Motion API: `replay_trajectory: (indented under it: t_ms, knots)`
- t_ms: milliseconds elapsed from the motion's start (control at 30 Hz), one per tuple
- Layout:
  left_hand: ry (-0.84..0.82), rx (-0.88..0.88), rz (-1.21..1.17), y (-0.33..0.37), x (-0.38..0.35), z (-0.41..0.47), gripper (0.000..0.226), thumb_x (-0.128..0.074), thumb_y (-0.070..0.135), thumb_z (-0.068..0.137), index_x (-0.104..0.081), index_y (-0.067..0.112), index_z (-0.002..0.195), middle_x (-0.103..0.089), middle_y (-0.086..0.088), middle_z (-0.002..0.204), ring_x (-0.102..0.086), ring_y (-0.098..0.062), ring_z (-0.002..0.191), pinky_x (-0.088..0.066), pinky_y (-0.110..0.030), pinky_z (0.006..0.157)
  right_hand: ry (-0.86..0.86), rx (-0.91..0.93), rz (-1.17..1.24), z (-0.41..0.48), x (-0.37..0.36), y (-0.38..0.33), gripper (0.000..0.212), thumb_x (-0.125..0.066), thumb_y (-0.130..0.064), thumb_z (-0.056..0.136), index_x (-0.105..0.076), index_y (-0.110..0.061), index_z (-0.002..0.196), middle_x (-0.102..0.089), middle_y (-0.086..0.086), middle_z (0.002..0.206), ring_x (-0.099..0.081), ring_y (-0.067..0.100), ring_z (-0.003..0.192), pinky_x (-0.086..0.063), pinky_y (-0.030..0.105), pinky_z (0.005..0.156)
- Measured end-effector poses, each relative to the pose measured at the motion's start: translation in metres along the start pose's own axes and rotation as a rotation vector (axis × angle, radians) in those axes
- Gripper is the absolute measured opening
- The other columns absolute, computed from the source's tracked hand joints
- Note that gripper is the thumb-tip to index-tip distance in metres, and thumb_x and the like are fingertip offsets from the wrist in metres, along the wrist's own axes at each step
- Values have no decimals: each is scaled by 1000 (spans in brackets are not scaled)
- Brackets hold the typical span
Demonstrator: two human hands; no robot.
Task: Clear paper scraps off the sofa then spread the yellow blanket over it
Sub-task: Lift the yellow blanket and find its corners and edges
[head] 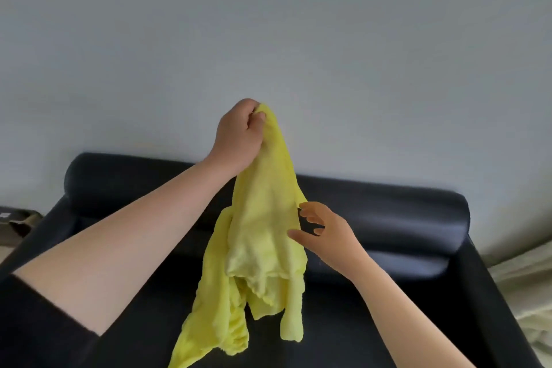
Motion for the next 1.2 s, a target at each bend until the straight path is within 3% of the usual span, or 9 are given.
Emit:
replay_trajectory:
  t_ms: [133, 233, 300, 500, 600, 733, 867, 1033, 1200]
  knots:
    - [61, -93, -56, 29, 23, 36, 14, -45, 12, 96, -53, 12, 85, -44, 10, 67, -42, -3, 63, -33, -9, 55, -16, 45, -24, 13, 2, -28, 63, -73, -48, 75, -49, -37, 131, -54, -27, 124, -49, -6, 112, -40, 20, 94]
    - [48, -198, -90, 42, 38, 51, 12, -46, 12, 96, -54, 13, 86, -47, 10, 70, -44, -3, 65, -35, -11, 59, 152, 73, -85, 30, 2, -51, 19, -63, -35, 87, -63, -18, 94, -65, -14, 86, -57, 4, 78, -46, 24, 70]
    - [35, -212, -117, 41, 47, 58, 8, -49, 14, 95, -57, 14, 94, -54, 7, 77, -50, -6, 69, -37, -16, 63, 268, 88, -59, 37, 6, -69, 24, -54, -24, 91, -53, -3, 81, -49, -1, 66, -39, 12, 59, -33, 27, 55]
    - [-322, -43, -194, -3, 64, 52, 44, -63, 28, 90, -48, 20, 131, -58, 8, 121, -61, -6, 102, -47, -14, 77, 532, 70, 169, 42, 48, -137, 32, -50, -24, 96, -55, 7, 90, -44, 8, 72, -40, 16, 65, -34, 29, 59]
    - [-349, -96, -166, -22, 66, 31, 21, -63, 30, 89, -60, 22, 108, -66, 9, 101, -62, -2, 88, -52, -18, 73, 624, 5, 376, 54, 63, -166, 37, -53, -29, 94, -58, 7, 103, -64, 25, 94, -60, 41, 86, -54, 42, 79]
    - [-387, -113, -132, -43, 64, -8, 17, -63, 39, 86, -57, 24, 82, -62, 2, 75, -56, -9, 66, -49, -24, 62, 652, -93, 655, 62, 69, -189, 37, -54, -21, 94, -56, 9, 117, -55, 29, 125, -57, 41, 114, -47, 53, 97]
    - [-460, -23, -189, -57, 59, -20, 33, -70, 53, 74, -51, 33, 91, -60, 7, 81, -59, -6, 61, -49, -12, 63, 667, -69, 672, 63, 75, -196, 18, -54, -18, 94, -65, -3, 92, -62, 25, 116, -61, 25, 90, -51, 44, 92]
    - [-493, -172, -124, -44, 41, -15, 74, -74, 63, 64, -39, 45, 126, -49, 29, 118, -52, 8, 104, -50, -14, 79, 631, -67, 689, 62, 89, -192, 18, -54, -17, 95, -63, -12, 80, -66, 18, 101, -62, 25, 88, -52, 44, 90]
    - [-442, -194, -237, -15, 26, -6, 36, -58, 50, 82, -59, 14, 77, -54, 7, 61, -49, -3, 55, -40, -19, 55, 582, -34, 684, 65, 107, -183, 23, -52, -18, 97, -64, 1, 98, -61, 15, 94, -59, 24, 84, -52, 35, 77]
Point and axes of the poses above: each hand's wrist, its own z-axis towards the middle knuckle, its own x-axis out of the back of the hand, y = z × x, the point moved 1 cm from there along z, towards the middle knuckle
